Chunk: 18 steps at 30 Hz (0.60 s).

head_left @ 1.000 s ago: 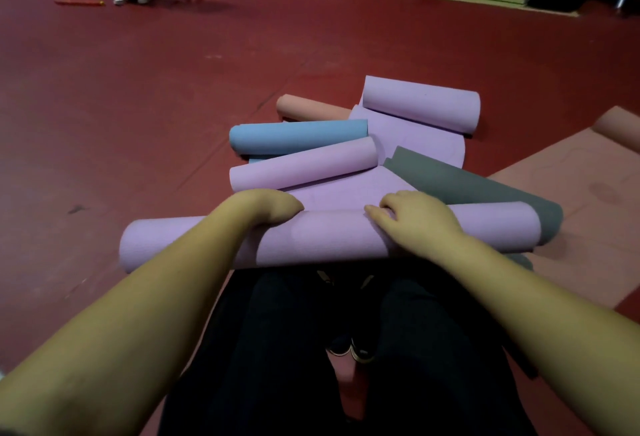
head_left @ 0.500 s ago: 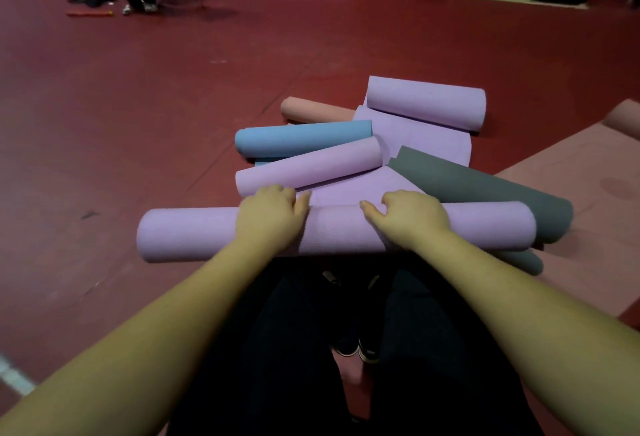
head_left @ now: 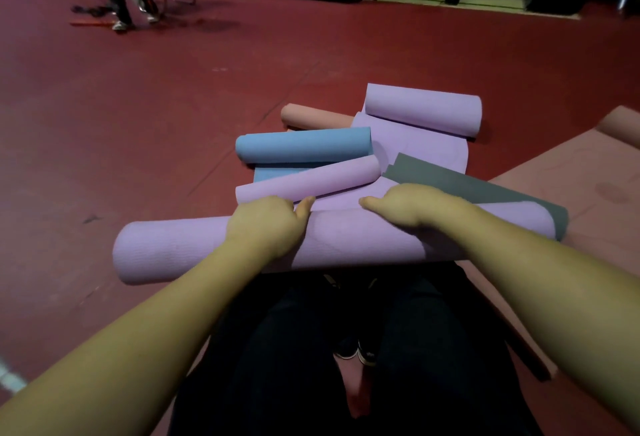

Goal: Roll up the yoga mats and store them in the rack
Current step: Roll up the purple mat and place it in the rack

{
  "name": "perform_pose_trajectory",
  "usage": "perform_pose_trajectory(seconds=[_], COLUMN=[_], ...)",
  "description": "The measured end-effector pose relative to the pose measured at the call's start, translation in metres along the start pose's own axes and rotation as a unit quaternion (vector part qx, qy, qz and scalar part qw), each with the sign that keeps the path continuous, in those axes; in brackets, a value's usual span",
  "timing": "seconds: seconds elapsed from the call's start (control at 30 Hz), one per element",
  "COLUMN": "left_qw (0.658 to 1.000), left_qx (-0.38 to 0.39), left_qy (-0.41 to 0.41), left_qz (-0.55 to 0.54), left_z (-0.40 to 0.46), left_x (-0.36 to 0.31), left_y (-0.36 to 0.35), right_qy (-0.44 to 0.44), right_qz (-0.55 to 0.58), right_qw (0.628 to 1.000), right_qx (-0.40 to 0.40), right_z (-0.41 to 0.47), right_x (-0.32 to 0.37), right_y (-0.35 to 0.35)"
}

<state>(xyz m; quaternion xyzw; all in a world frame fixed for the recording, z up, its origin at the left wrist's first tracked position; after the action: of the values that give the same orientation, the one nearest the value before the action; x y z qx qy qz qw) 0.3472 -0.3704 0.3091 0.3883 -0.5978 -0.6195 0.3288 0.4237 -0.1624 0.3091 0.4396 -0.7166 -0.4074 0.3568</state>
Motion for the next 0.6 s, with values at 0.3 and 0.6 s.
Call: perform_pose_trajectory(seconds=[0.3, 0.6], left_qw=[0.977, 0.938], left_qx=[0.204, 0.309], left_qy=[0.040, 0.081], left_qz=[-0.045, -0.134], left_z=[0.020, 0.039], left_x=[0.010, 0.006], left_y=[-0.030, -0.036], right_qy=[-0.002, 0.062], right_qz=[0.044, -0.026], right_qw=[0.994, 0.982], right_qx=[0.104, -0.177], right_z=[0.025, 0.005], right_x=[0.002, 0.000], right_y=[-0.020, -0.005])
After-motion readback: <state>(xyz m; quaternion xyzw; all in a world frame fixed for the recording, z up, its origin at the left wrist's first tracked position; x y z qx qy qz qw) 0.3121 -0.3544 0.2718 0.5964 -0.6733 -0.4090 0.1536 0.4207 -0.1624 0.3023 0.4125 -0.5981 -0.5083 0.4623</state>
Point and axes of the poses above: each hand's wrist, its own z-axis towards the middle knuckle, its own y-axis out of the back of the hand, x = y × z, the point moved 8 cm from there along z, towards the middle knuckle
